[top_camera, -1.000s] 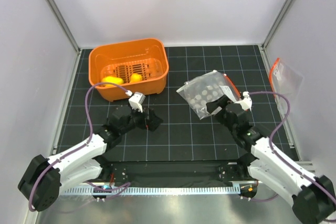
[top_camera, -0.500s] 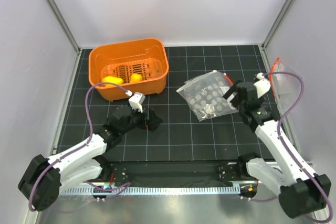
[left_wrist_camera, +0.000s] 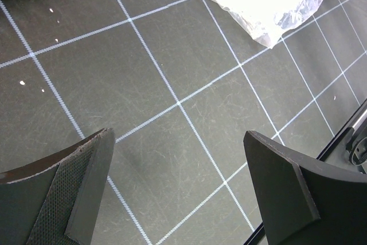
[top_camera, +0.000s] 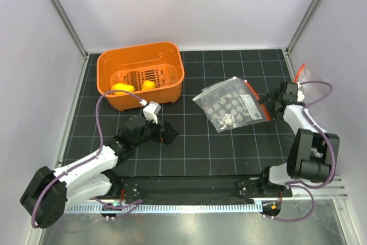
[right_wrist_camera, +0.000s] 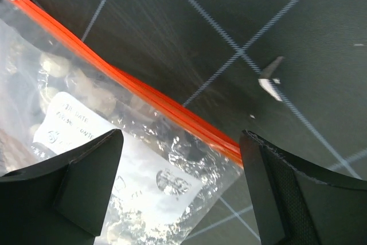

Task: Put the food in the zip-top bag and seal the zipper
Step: Move the zipper food storage bag to the center of the board.

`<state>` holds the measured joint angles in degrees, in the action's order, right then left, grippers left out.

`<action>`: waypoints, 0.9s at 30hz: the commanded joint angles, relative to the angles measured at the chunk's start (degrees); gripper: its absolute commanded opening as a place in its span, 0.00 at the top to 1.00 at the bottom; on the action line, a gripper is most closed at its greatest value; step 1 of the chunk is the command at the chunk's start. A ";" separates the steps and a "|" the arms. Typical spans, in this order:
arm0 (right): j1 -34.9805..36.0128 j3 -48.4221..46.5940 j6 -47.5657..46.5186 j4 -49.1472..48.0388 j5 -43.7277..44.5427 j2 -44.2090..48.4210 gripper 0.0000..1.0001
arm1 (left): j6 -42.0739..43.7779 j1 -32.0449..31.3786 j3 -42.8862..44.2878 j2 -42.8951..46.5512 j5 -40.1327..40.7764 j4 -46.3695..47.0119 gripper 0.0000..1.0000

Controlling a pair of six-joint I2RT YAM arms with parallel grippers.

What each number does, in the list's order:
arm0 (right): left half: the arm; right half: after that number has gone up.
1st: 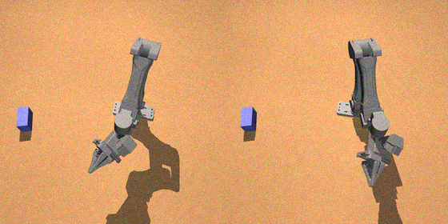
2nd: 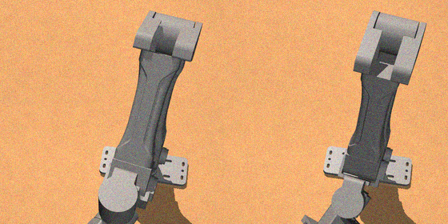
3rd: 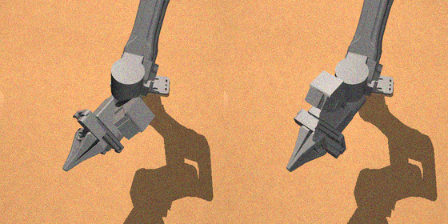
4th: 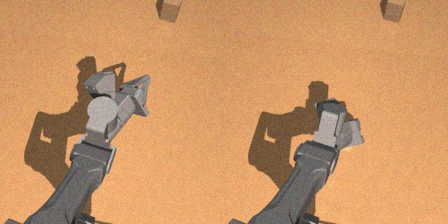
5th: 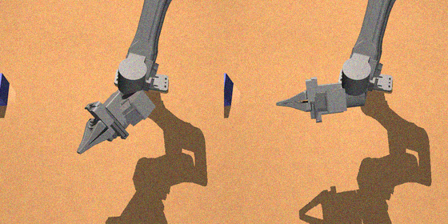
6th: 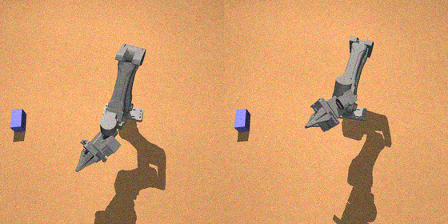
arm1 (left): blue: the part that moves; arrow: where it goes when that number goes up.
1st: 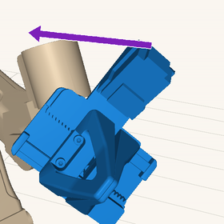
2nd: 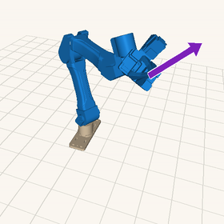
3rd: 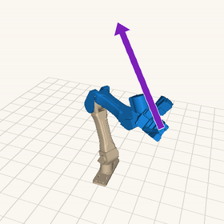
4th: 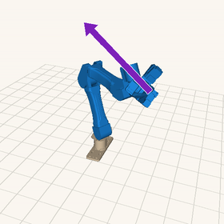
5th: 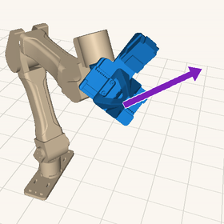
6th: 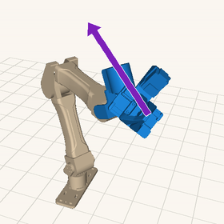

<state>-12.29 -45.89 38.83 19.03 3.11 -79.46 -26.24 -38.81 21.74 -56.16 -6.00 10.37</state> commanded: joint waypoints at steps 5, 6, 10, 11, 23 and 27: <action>-0.27 5.53 -1.65 -11.29 -13.82 0.44 0.19 | 1.45 -0.92 2.78 0.00 1.25 0.70 0.00; -0.19 6.07 -2.00 -11.38 -15.23 0.80 0.22 | 1.54 -1.09 2.87 -0.26 1.51 0.53 0.00; 2.00 8.27 -4.89 -10.77 -20.24 3.69 0.44 | 2.07 -2.15 3.57 -1.05 2.74 -0.18 0.00; 2.79 8.97 -5.34 -10.42 -21.30 4.57 0.47 | 2.16 -2.76 3.66 -1.32 3.01 -0.35 0.00; 23.54 10.38 -7.63 -2.77 -17.54 18.19 0.45 | 3.21 -4.35 3.93 -1.14 5.21 -1.14 0.00; 22.93 7.93 -8.15 -0.57 -12.79 16.72 0.38 | 3.30 -4.35 4.10 -1.23 5.30 -1.14 0.00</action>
<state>11.29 -35.59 31.86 15.90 -13.45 -61.58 -24.32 -42.78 23.46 -57.56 -1.87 8.67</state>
